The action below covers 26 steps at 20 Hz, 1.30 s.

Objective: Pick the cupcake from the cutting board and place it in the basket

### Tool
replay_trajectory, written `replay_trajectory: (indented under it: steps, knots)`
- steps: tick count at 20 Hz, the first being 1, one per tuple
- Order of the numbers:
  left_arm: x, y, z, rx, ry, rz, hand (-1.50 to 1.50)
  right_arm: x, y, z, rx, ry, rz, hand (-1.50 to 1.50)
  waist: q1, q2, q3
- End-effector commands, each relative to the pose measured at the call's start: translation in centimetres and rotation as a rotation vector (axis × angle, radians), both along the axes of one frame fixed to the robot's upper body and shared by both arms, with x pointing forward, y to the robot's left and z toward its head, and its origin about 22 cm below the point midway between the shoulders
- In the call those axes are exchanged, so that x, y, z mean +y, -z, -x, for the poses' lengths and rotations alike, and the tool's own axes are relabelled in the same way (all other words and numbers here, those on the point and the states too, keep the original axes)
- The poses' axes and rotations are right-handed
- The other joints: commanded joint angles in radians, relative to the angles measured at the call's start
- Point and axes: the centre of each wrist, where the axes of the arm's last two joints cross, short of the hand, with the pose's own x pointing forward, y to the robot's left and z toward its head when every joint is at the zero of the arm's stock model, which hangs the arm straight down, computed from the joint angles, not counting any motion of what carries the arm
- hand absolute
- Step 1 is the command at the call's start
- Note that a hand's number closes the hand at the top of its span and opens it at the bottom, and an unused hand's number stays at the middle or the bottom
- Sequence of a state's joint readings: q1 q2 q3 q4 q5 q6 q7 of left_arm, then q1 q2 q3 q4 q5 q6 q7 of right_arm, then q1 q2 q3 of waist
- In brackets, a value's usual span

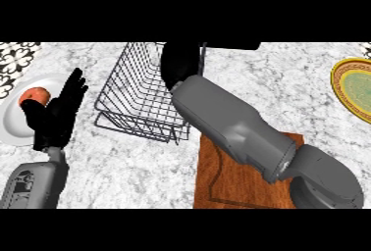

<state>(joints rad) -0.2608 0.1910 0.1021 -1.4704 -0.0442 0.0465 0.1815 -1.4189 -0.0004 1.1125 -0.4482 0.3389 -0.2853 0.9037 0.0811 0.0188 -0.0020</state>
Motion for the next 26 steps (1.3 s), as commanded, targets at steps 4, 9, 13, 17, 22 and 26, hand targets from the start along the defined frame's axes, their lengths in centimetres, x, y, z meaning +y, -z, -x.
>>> replay_trajectory:
  steps: [4, 9, 13, 17, 22, 26]
  knots:
    - [1.0, 0.1, 0.0, -0.005, -0.005, 0.003, 0.0, -1.2, 1.3, -0.6, 0.069, 0.011, 0.003, 1.5, -0.001, 0.004, 0.0]
    - [-1.1, -1.1, -1.0, -0.02, 0.006, 0.008, 0.0, -0.7, 1.4, 0.1, 0.109, 0.035, -0.003, 1.5, 0.015, 0.006, 0.0]
    - [0.4, 0.2, -0.1, -0.001, 0.01, -0.001, 0.0, -1.1, 2.4, 0.2, 0.133, 0.044, -0.028, 1.5, 0.009, 0.004, 0.0]
    - [-1.4, -0.1, -1.3, -0.012, 0.01, 0.006, 0.0, -1.5, 2.6, 0.1, 0.211, 0.102, -0.057, 1.5, 0.0, 0.006, 0.0]
    - [-0.4, 0.6, 0.2, -0.015, -0.003, 0.002, 0.0, -1.7, 1.3, -0.9, 0.247, 0.188, -0.056, 1.5, -0.001, -0.001, 0.001]
    - [-0.7, 0.2, -0.6, -0.002, 0.014, 0.008, 0.0, -1.9, 2.8, -0.2, 0.147, 0.181, -0.157, -1.5, 0.001, 0.003, 0.001]
